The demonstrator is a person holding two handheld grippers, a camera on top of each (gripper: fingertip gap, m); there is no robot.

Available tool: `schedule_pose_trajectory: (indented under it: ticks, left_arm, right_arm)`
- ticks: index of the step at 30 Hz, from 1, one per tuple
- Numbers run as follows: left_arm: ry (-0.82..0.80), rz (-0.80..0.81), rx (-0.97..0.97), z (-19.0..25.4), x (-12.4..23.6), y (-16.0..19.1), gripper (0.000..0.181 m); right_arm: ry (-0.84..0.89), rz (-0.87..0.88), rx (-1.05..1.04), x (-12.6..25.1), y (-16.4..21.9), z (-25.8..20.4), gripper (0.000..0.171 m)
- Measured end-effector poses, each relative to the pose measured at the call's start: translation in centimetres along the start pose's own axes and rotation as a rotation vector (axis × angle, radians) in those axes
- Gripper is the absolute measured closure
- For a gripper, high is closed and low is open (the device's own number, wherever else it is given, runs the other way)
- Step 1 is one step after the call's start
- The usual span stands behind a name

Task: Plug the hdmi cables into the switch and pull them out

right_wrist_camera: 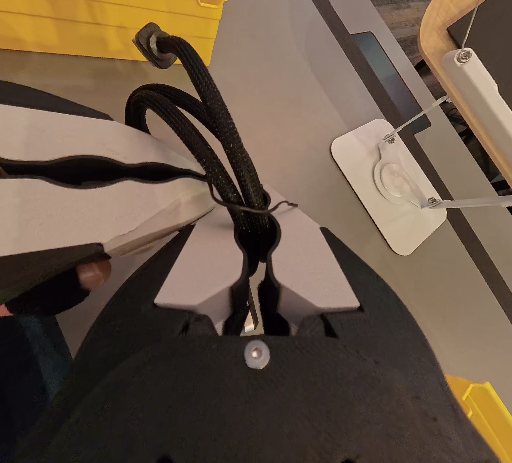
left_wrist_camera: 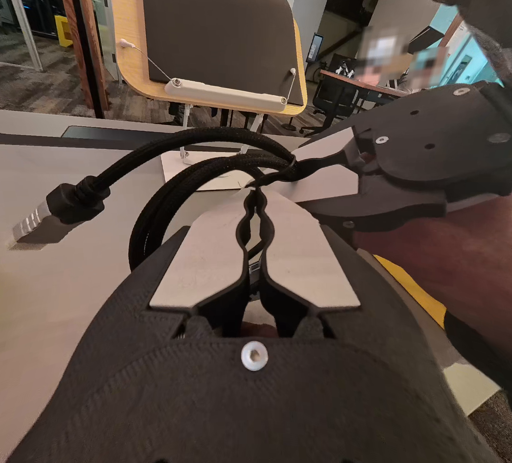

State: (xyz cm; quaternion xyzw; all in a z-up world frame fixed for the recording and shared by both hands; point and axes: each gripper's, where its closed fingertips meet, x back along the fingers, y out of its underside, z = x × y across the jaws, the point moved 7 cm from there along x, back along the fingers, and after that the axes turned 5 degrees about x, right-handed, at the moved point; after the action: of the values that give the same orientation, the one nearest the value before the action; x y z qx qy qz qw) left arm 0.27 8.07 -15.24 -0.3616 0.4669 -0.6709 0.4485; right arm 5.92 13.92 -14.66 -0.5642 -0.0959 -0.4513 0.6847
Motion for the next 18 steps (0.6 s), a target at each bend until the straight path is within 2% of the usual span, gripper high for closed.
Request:
schedule_pose_trajectory:
  ticks: [12,18]
  left_arm:
    - [0.009,-0.041,0.019,0.1,0.2,1.0,0.181]
    - [0.020,-0.058,0.023,0.1,0.2,1.5,0.172]
  right_arm:
    - [-0.052,-0.060,-0.010,-0.7,0.9,-0.2,0.171]
    - [-0.090,-0.083,-0.027,-0.8,1.6,-0.1,0.171]
